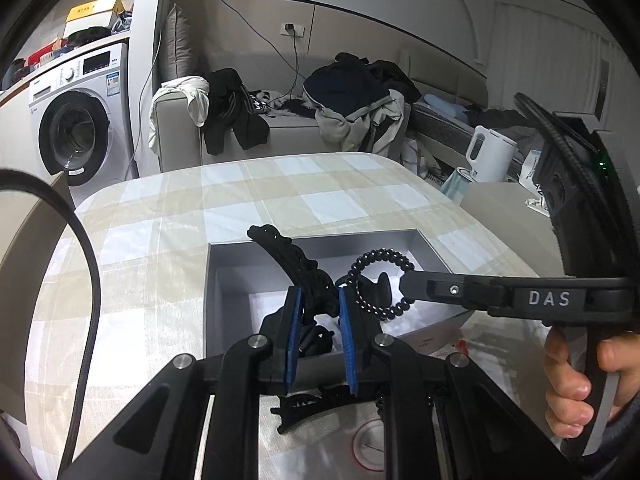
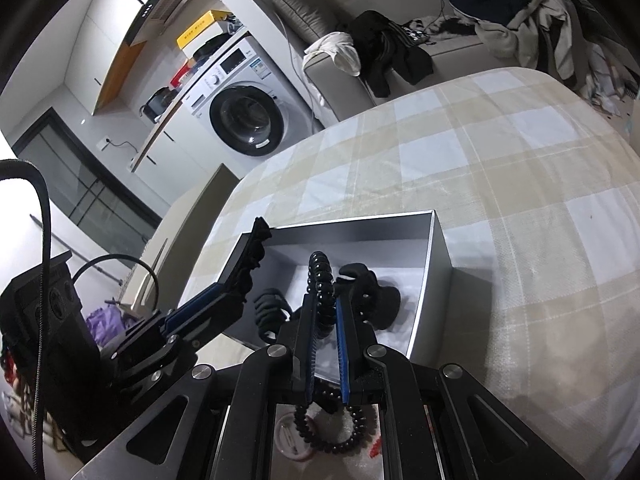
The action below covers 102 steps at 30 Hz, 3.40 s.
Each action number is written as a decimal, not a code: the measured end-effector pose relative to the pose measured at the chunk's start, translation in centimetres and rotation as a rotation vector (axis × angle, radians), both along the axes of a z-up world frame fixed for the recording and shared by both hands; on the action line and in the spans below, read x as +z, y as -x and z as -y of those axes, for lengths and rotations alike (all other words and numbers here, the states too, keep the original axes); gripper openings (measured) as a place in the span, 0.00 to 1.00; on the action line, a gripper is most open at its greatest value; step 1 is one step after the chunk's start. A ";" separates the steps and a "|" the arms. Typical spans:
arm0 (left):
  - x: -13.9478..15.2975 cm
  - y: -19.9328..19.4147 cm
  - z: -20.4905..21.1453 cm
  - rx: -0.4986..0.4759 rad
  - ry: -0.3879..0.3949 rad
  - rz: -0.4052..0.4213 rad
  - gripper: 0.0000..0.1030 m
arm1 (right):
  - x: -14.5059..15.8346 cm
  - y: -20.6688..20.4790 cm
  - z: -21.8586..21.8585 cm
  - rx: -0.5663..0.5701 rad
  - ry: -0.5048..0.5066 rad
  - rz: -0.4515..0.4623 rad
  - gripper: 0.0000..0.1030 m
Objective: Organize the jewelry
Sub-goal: 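Carry the hair tie and claw clip over the silver box with both grippers, then lower the hair tie into the box with the right gripper while the left holds the clip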
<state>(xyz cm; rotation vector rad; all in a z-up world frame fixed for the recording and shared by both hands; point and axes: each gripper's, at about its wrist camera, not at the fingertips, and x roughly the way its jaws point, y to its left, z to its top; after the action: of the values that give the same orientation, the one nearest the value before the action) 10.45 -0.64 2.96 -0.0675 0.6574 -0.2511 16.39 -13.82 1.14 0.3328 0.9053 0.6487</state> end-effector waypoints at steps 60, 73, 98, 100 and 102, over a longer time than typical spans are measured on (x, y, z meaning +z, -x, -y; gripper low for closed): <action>-1.1 -1.0 0.7 -0.004 0.010 -0.069 0.13 | -0.3 -0.3 -0.7 0.012 0.030 -0.008 0.10; -1.3 -1.1 0.9 -0.012 0.009 -0.077 0.13 | -0.3 -0.3 0.1 0.018 0.022 -0.013 0.10; -1.2 -1.4 1.0 -0.005 0.021 -0.106 0.13 | -0.2 -0.2 0.2 0.043 0.061 0.000 0.14; -1.2 -1.5 1.0 -0.003 0.025 -0.114 0.13 | -0.2 -0.2 0.1 0.053 0.060 0.000 0.16; -1.2 -1.5 1.0 -0.003 0.028 -0.118 0.13 | -0.1 -0.1 -0.1 0.058 0.066 0.003 0.18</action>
<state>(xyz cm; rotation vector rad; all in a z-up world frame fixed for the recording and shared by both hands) 11.98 -1.63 1.81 -0.1087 0.7717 -0.2609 16.52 -13.76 1.01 0.2471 0.9347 0.6711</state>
